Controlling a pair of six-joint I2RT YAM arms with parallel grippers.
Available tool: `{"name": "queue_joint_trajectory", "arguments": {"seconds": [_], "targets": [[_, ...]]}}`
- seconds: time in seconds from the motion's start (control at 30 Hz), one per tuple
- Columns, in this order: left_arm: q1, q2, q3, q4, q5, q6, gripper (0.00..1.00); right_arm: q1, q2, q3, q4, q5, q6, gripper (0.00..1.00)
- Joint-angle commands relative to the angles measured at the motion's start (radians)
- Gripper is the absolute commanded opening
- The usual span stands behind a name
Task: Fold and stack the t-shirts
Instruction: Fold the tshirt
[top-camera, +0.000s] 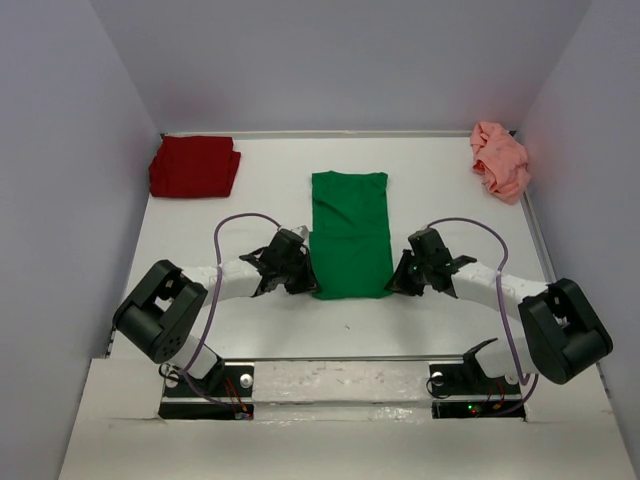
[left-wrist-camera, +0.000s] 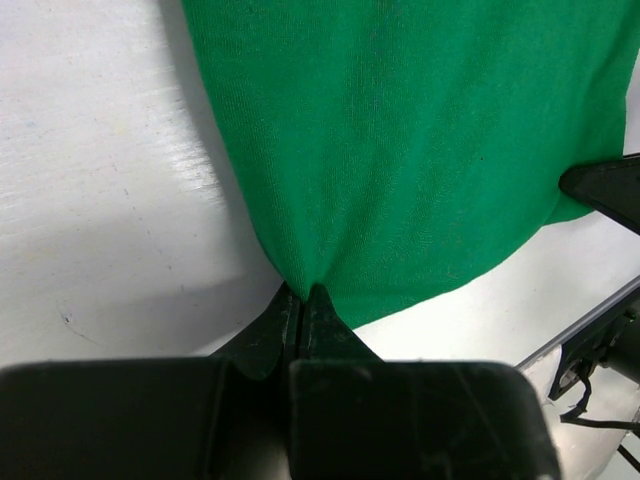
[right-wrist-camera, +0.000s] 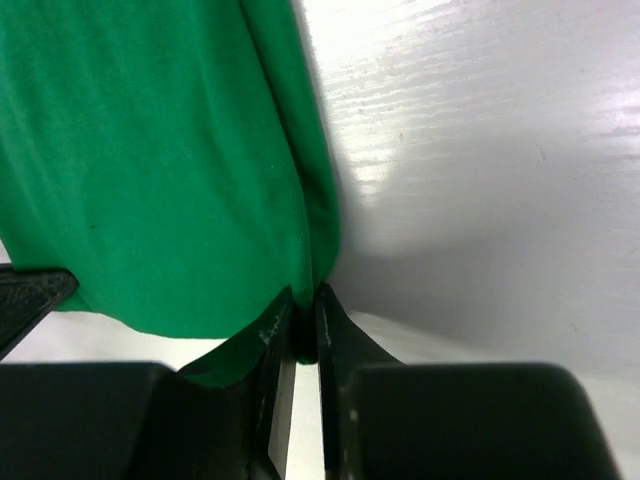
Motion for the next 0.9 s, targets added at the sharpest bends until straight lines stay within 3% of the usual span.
{"name": "queue_joint_trajectory", "arguments": {"seconds": [0.0,0.03,0.17,0.4,0.67,0.87], "targets": [[0.000,-0.028,-0.029,-0.033,0.009,0.018,0.00,0.029,-0.037,-0.016,-0.027,0.045,0.013,0.12],[0.000,-0.037,-0.029,-0.038,0.009,0.016,0.00,0.029,-0.045,-0.010,-0.047,0.063,0.015,0.05],[0.000,-0.091,-0.035,-0.067,-0.013,0.012,0.00,0.054,-0.071,0.024,-0.122,0.152,0.018,0.00],[-0.011,-0.268,-0.060,-0.179,-0.053,-0.008,0.00,0.075,-0.141,0.086,-0.285,0.291,-0.025,0.00],[-0.108,-0.469,-0.115,-0.263,-0.094,-0.109,0.00,0.094,-0.276,0.063,-0.391,0.282,-0.010,0.00],[-0.204,-0.562,-0.175,-0.283,-0.120,-0.194,0.00,0.208,-0.385,0.037,-0.478,0.300,0.077,0.00]]}}
